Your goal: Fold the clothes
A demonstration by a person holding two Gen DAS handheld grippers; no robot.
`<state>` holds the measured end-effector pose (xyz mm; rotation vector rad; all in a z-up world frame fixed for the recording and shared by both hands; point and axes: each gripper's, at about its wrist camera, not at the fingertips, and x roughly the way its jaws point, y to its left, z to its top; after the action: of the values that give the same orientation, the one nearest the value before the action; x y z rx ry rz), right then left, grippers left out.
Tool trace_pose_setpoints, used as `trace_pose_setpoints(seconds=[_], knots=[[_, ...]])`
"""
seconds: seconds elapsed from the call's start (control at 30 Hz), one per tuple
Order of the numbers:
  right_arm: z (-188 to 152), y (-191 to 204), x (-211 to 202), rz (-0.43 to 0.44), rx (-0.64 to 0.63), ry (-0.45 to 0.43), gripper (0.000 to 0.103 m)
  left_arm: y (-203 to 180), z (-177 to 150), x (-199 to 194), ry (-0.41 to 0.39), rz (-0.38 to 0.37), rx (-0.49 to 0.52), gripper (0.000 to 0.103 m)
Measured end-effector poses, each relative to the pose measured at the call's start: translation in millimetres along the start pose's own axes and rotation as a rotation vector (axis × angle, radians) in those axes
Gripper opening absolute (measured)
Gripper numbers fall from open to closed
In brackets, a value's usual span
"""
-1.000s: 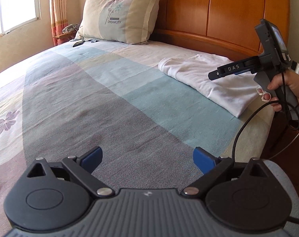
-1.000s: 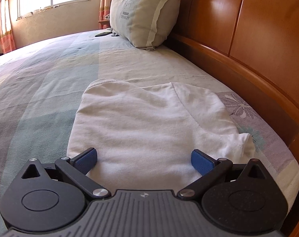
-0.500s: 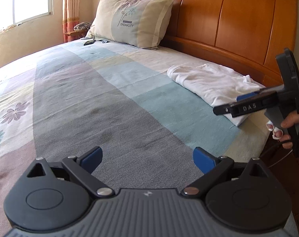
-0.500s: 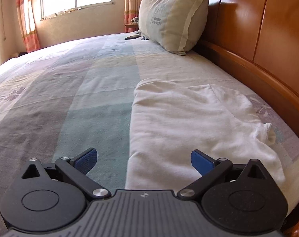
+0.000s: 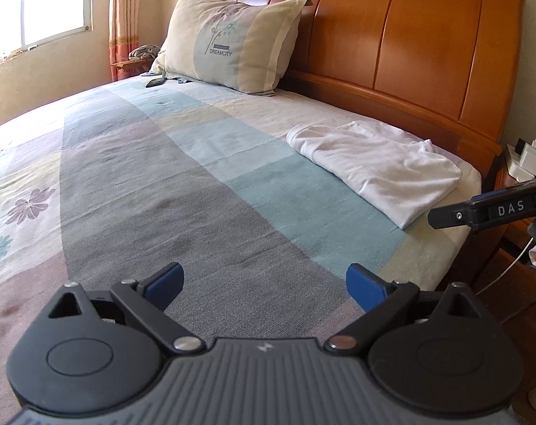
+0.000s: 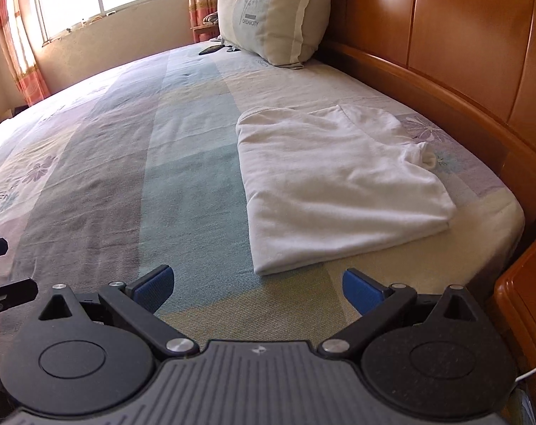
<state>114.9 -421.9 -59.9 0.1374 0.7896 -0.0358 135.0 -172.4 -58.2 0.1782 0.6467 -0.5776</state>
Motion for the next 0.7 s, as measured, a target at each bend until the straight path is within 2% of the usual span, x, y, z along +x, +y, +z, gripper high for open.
trace_pose_setpoints(seconds=[0.37, 0.53, 0.7], knots=[[-21, 15, -35, -0.055, 0.049, 0.016, 0.103, -9, 10, -10, 0.015, -0.061, -0.022, 0.098], [-25, 17, -49, -0.091, 0.096, 0.014, 0.103, -20, 23, -20, -0.016, -0.087, 0.035, 0.098], [-23, 27, -64, -0.135, 0.091, -0.013, 0.103, -33, 38, -25, -0.041, -0.095, 0.077, 0.098]])
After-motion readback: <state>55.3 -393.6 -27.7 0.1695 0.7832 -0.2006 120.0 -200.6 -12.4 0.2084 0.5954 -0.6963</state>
